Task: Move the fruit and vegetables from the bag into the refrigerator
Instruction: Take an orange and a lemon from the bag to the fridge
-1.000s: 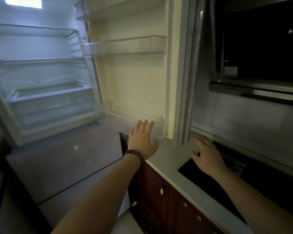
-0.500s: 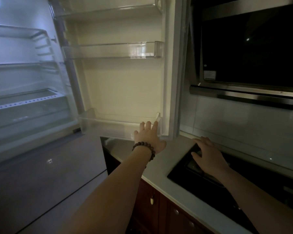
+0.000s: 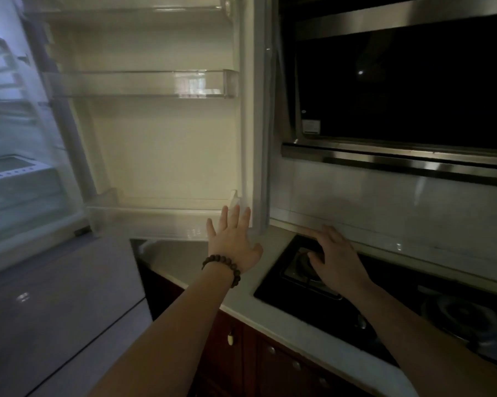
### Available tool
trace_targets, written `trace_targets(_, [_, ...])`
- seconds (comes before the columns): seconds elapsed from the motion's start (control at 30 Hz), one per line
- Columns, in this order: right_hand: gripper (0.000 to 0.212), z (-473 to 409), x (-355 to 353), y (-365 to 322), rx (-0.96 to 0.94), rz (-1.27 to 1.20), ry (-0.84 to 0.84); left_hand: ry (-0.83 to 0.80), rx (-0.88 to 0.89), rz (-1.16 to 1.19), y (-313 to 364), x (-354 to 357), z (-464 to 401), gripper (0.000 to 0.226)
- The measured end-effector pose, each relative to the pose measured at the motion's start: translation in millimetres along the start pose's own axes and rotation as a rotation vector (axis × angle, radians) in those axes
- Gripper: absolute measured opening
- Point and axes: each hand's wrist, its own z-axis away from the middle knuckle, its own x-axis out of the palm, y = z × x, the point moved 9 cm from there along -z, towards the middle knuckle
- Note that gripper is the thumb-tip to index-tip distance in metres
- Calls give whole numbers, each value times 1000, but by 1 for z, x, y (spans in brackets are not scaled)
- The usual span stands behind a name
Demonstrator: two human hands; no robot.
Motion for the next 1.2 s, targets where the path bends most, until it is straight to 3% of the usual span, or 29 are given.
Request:
trace_targets(0.27, [55,66,-52,86,250,140,81,-86,306,179,143,32,10,79])
trace_targets(0.63, [53,254,-164,234,691,263,215,-277,765,328,390,75,102,77])
trace_targets(1.2, [58,570,-344,404,1130,362,423,-359,1135,441,745,83,319,79])
